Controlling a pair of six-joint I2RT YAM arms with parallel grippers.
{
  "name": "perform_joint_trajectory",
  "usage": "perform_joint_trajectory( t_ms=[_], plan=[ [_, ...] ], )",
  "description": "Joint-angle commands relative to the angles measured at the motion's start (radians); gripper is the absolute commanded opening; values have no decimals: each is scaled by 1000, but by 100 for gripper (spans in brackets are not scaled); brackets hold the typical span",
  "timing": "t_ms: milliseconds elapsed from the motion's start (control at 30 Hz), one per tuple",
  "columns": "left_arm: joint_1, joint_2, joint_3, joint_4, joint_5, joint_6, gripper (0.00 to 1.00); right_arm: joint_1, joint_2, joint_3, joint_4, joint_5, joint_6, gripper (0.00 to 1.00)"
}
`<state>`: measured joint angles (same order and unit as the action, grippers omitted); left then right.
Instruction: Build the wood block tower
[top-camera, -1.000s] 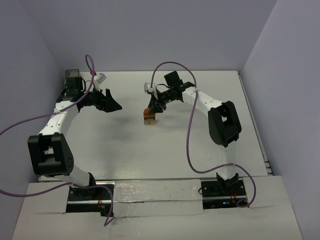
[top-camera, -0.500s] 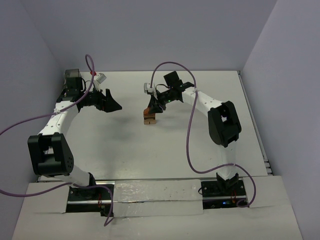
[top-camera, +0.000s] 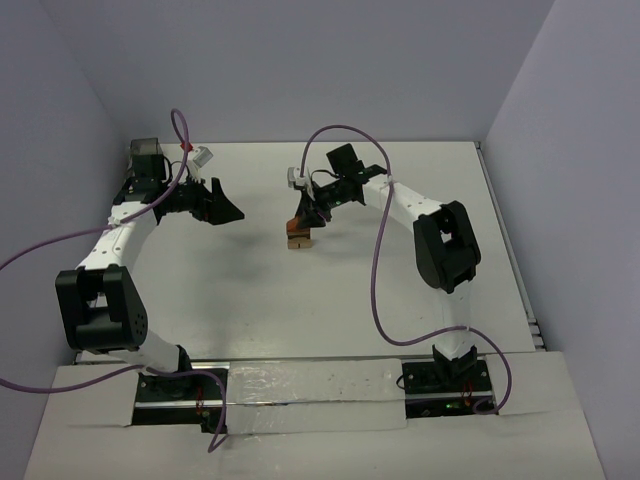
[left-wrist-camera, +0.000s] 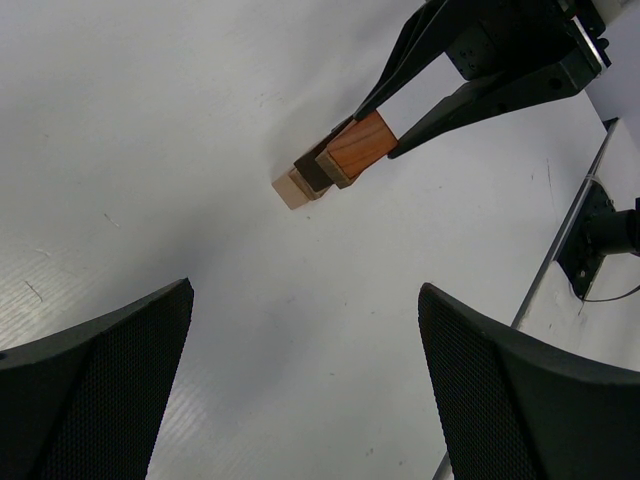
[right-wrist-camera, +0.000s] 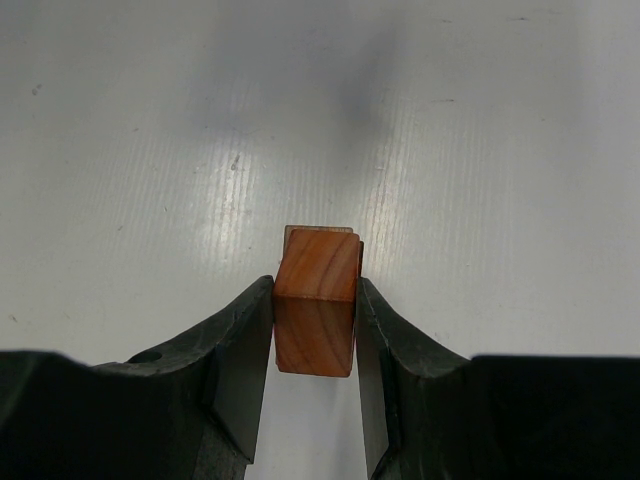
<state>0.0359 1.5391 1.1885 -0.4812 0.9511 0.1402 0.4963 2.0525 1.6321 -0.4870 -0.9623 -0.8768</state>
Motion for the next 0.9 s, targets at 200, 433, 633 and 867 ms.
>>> perform_joint_trajectory(
  t_ms=[200,433,633,867],
  plan=[
    [5,12,23,19,36,16,99,7,6,28,4,2,-7,65],
    [6,10,24,13,32,23,99,7,-10,29,13,-4,28,97],
    [6,-10,36,7,11,17,99,8,-83,49,9,-26,97,100],
    [6,22,98,-31,-174,-110,99,0,-242,64,89,99,339,100]
  ],
)
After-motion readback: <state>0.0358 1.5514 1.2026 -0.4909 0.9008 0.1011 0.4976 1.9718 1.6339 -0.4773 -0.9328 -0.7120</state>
